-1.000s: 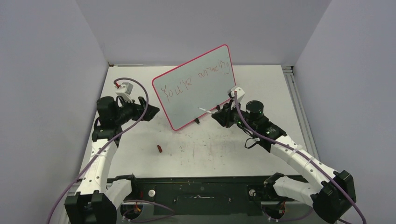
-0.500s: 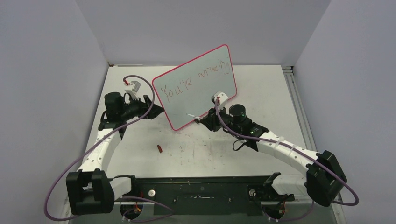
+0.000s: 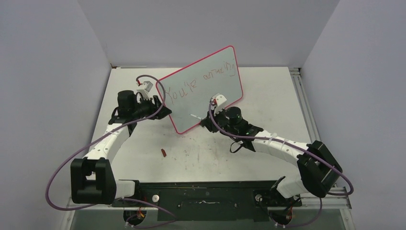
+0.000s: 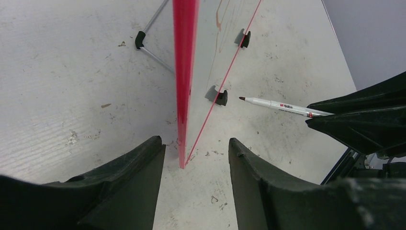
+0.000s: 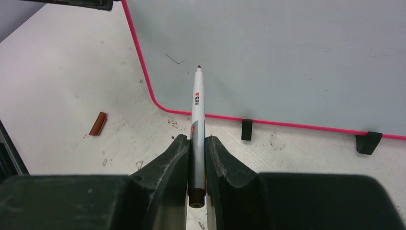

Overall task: Write a sentence on the whiteboard
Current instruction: Adjust the whiteboard marker, then write a sentence on the whiteboard.

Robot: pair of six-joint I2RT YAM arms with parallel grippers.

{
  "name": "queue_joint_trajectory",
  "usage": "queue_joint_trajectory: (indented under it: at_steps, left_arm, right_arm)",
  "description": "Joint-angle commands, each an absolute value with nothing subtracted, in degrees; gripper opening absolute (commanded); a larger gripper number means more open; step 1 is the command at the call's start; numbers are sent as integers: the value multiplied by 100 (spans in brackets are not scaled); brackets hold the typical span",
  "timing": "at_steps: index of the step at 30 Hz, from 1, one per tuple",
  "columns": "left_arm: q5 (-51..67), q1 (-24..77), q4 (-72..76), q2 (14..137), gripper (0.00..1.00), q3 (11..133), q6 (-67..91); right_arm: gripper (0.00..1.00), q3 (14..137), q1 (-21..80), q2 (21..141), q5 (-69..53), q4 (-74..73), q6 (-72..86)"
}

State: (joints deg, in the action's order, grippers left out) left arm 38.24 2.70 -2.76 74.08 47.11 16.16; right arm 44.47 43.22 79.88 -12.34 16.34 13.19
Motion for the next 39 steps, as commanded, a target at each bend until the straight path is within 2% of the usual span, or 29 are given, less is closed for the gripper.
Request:
queue_joint_trajectory:
  at_steps: [1, 12, 20, 39]
  left_arm:
    - [3638, 371, -132, 7543, 48, 5032, 1553]
    - [3460, 456, -312, 7682, 33, 5114, 1456]
    - [3296, 527, -454, 7661, 29, 5146, 1327]
    - [3178, 622, -571, 7663, 11, 5176, 1196]
  right_arm:
    - [5, 4816, 4353, 8172, -1011, 2208, 1204]
    - [5, 5034, 4387, 8504, -1052, 2450, 1192]
    - [5, 5128, 4397, 8670, -959, 2408, 1187]
    - [5, 5198, 4412, 8746, -336, 2160, 1143]
